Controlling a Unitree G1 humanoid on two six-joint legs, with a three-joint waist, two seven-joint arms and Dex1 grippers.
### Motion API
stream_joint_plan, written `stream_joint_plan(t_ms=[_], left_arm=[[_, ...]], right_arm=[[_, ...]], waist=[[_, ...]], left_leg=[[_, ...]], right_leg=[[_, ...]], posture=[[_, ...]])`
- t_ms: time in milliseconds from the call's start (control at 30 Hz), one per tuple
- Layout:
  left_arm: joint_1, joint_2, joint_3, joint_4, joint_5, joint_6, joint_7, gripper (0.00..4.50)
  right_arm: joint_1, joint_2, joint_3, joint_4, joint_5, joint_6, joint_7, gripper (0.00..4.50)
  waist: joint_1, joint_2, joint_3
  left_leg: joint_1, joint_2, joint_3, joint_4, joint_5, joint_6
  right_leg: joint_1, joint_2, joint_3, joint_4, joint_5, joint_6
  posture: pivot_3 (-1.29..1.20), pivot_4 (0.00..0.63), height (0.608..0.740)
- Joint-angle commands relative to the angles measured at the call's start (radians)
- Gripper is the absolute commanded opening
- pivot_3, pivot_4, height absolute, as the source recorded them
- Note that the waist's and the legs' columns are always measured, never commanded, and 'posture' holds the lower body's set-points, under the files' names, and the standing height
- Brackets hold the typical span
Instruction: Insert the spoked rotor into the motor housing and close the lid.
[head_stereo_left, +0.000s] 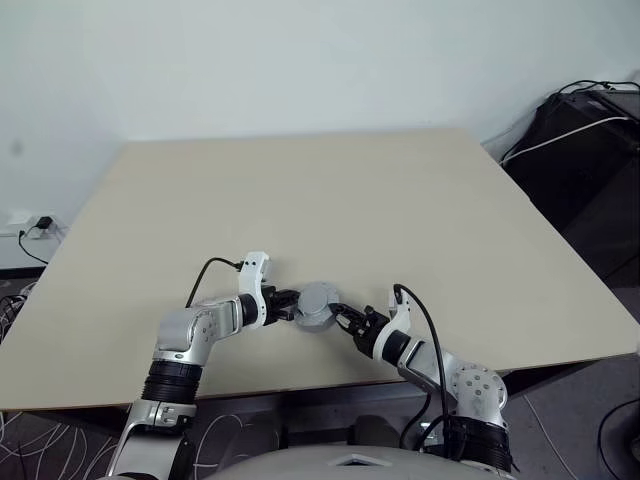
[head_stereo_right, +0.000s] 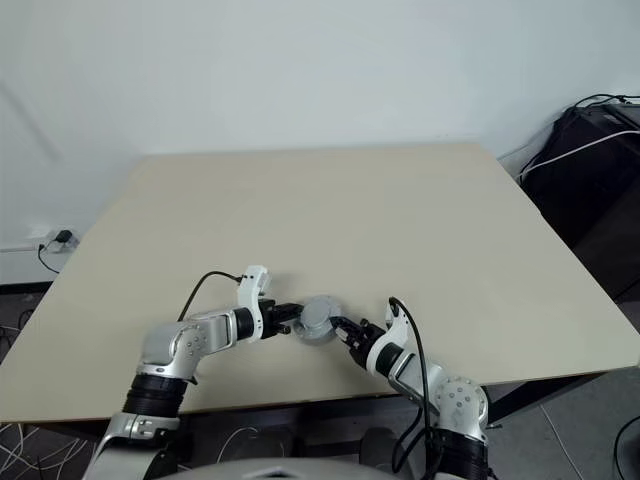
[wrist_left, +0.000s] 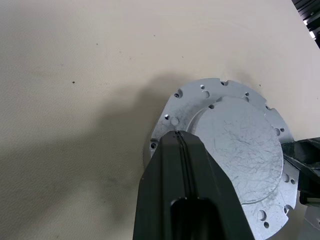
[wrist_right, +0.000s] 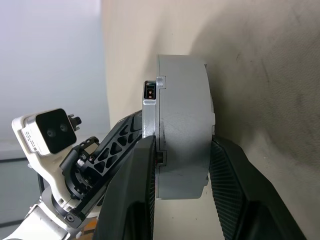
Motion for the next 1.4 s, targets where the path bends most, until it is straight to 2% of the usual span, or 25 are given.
stream_joint_plan(t_ms=[33,200,400,500,633,733,967,1100,1133,1400], left_arm=[[0.021,-0.026,-0.027,-0.041,-0.016,-0.003,-0.012,0.0],[0.094,-0.037,0.005,-0.189,-0.077,-0.124,-0.083,0.0],[0.188,-0.114,0.154,-0.338,-0.196,-0.227,-0.045,0.0],[0.261,-0.154,0.218,-0.407,-0.272,-0.261,-0.019,0.0],[0.382,-0.159,0.246,-0.438,-0.377,-0.237,-0.032,0.0],[0.456,-0.175,0.271,-0.437,-0.497,-0.183,-0.008,0.54],[0.557,-0.267,0.322,-0.392,-0.723,-0.149,0.097,2.85],[0.584,-0.283,0.313,-0.384,-0.806,-0.158,0.139,4.25],[0.592,-0.29,0.309,-0.384,-0.826,-0.163,0.144,4.47],[0.612,-0.301,0.263,-0.356,-0.911,-0.2,0.165,4.47]], right_arm=[[-0.008,0.06,0.072,-0.03,0.037,0.029,0.012,1.21],[0.003,0.064,0.055,-0.043,0.051,0.011,0.006,1.21],[0.021,0.071,0.041,-0.066,0.085,-0.014,-0.005,1.21],[0.027,0.074,0.035,-0.081,0.121,-0.032,-0.013,1.21],[0.02,0.078,0.04,-0.129,0.196,-0.065,-0.016,1.21],[0.003,0.074,0.051,-0.15,0.24,-0.089,-0.032,1.21],[-0.057,0.039,0.096,-0.18,0.312,-0.147,-0.085,1.21],[-0.067,0.021,0.111,-0.181,0.331,-0.167,-0.101,1.21],[-0.068,0.017,0.115,-0.18,0.335,-0.172,-0.105,1.21],[-0.058,-0.008,0.151,-0.18,0.375,-0.155,-0.121,1.21]], waist=[[-0.001,0.0,0.0],[-0.003,-0.001,0.002],[-0.001,0.0,0.005],[-0.002,0.001,0.005],[0.001,0.001,0.01],[0.002,0.0,0.013],[-0.001,0.0,0.018],[0.002,0.0,0.018],[0.003,0.0,0.018],[0.003,0.0,0.018]], left_leg=[[0.0,0.0,0.0,0.0,0.0,0.0],[-0.002,0.0,0.0,-0.002,0.0,0.0],[-0.006,0.0,0.001,-0.003,0.0,0.0],[-0.005,0.001,0.001,-0.003,-0.001,-0.001],[-0.006,0.001,0.002,-0.003,-0.001,0.0],[-0.006,0.0,0.002,-0.002,-0.001,0.001],[-0.006,0.001,0.001,0.001,-0.002,0.0],[-0.007,0.001,0.001,0.001,-0.002,0.0],[-0.007,0.001,0.001,0.0,-0.002,0.0],[-0.009,0.001,0.002,0.001,-0.003,0.002]], right_leg=[[0.0,0.0,0.0,0.0,0.0,0.0],[-0.003,-0.001,0.001,-0.001,0.0,-0.001],[-0.006,-0.002,0.001,-0.002,0.003,-0.006],[-0.007,-0.002,0.002,-0.002,0.002,-0.006],[-0.006,0.0,0.001,-0.002,0.001,-0.007],[-0.005,0.0,0.001,-0.003,-0.003,-0.005],[-0.004,-0.003,0.001,-0.003,-0.004,-0.005],[-0.005,-0.003,0.001,-0.004,-0.004,-0.006],[-0.005,-0.003,0.001,-0.004,-0.004,-0.006],[-0.004,0.0,0.001,-0.009,0.0,-0.01]], posture=[[0.0,0.0,0.74],[0.0,0.0,0.74],[0.0,0.0,0.74],[0.0,0.0,0.74],[0.0,0.0,0.74],[0.0,0.0,0.74],[0.0,0.0,0.74],[0.0,0.0,0.74],[0.0,0.0,0.74],[0.0,0.0,0.74]])
